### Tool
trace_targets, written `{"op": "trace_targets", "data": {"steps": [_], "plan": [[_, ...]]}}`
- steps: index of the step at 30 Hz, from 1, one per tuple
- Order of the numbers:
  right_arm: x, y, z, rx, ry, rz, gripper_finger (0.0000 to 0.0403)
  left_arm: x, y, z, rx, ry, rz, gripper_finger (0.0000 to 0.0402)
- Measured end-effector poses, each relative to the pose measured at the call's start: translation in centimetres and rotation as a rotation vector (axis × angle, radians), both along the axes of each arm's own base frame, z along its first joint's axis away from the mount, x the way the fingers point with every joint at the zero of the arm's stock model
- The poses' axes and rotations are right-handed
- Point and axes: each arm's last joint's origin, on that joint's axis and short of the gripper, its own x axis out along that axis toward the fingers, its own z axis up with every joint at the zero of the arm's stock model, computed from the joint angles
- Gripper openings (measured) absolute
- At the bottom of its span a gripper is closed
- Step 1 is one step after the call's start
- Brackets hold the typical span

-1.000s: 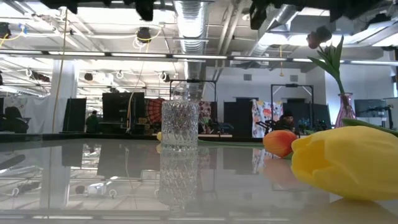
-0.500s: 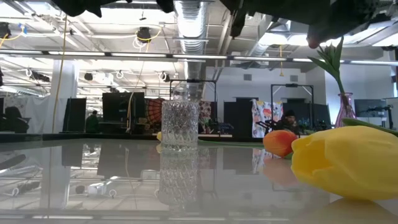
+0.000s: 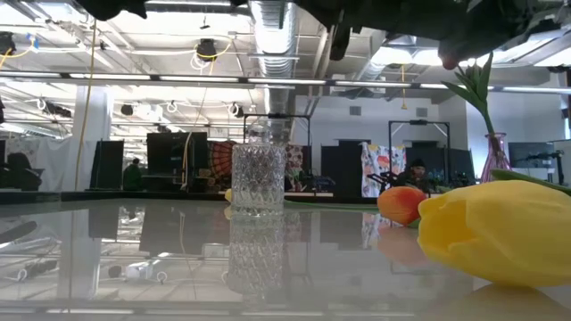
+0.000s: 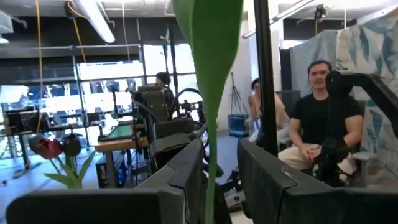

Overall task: Sort flowers into vase by color
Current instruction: Put the red flower into the violet vase

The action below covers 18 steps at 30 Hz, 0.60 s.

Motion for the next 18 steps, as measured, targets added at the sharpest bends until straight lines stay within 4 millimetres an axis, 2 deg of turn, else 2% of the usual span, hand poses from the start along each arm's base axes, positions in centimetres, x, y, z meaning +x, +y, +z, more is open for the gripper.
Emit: {"op": "trace_targets", "data": {"steps": [9,15,18], "plan": [[0.05,-0.12,-0.19,0.002,0.020,-0.022,0.0020,0.05,0.14,-0.03,-0.021,0.004,0.046,0.0083],[0.08,-0.11,-0.33,-0.001,0.035,-0.022,0.0021,0.05,0.15,-0.03,-0.042,0.009,0.041,0.0016],[0.09,-0.07,-0.42,-0.044,0.047,-0.029,0.0033,0.07,0.15,-0.09,-0.065,0.020,0.033,0.0005]]}}
